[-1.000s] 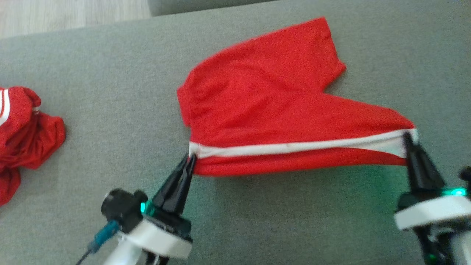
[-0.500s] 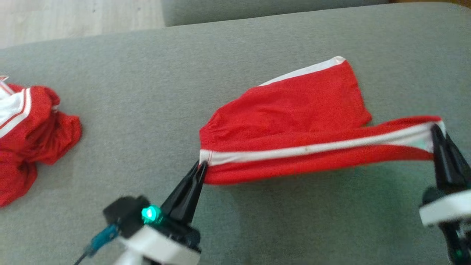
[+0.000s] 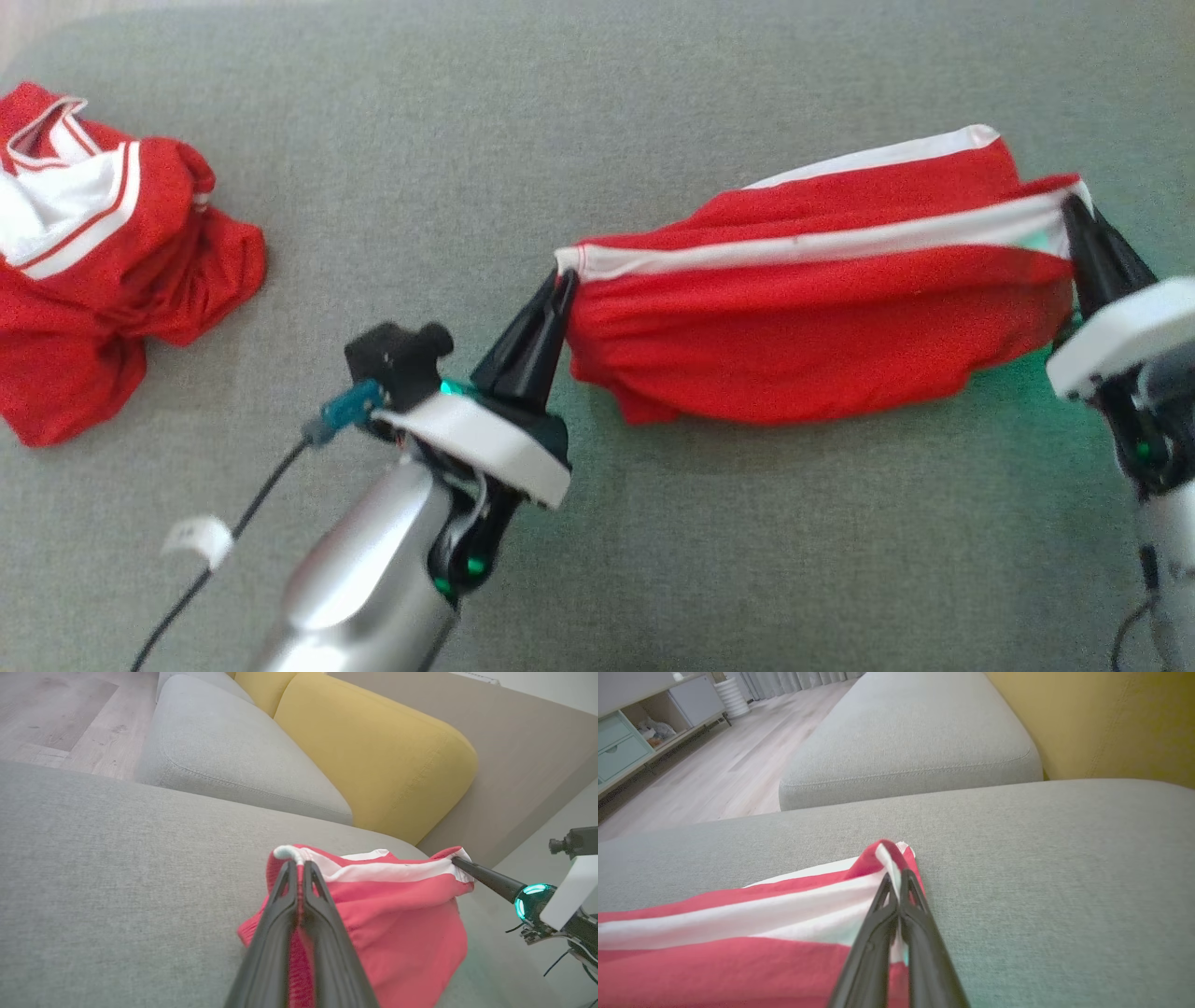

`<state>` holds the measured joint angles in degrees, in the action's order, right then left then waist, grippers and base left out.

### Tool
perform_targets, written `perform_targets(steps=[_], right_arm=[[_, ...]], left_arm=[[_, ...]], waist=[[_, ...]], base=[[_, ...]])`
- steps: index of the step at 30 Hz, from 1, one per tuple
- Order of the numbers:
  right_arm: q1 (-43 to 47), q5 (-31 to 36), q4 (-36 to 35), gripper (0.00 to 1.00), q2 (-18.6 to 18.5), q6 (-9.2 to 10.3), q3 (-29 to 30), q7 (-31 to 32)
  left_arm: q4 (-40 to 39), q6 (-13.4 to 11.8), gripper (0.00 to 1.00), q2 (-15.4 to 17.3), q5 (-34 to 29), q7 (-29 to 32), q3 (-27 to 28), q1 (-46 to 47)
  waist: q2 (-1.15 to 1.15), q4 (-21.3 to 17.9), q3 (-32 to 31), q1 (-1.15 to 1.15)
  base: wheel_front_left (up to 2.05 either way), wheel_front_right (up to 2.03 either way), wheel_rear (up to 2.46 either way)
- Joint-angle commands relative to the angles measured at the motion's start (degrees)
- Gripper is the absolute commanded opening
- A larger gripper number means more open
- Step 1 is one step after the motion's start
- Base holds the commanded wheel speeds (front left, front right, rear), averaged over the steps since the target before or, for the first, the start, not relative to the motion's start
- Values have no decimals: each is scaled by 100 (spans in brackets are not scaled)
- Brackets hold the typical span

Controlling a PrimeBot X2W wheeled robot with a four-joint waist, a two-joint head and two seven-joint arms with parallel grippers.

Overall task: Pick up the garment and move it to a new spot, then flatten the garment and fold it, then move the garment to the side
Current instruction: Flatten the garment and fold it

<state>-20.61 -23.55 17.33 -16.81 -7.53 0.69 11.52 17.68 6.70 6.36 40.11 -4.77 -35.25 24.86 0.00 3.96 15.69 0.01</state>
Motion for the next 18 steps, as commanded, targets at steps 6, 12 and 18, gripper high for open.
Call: perform_targets(steps=[6, 12, 18], right_arm=[[-928, -123, 808, 0, -183, 4, -523, -405], [-1339, -341, 1508, 100, -100, 4, -867, -1197], [-1095, -628, 1795, 100, -141, 4, -947, -1811]], left_arm=[[616, 64, 0, -117, 23, -206, -7, 866], [1282, 73, 100, -208, 2, -706, -96, 1183], [1414, -91, 100, -231, -340, -1004, 46, 1032]], waist=[[0, 67, 337, -1], [0, 15, 415, -1], [0, 37, 295, -1]], base=[[0, 0, 0], [0, 0, 0], [0, 0, 0]])
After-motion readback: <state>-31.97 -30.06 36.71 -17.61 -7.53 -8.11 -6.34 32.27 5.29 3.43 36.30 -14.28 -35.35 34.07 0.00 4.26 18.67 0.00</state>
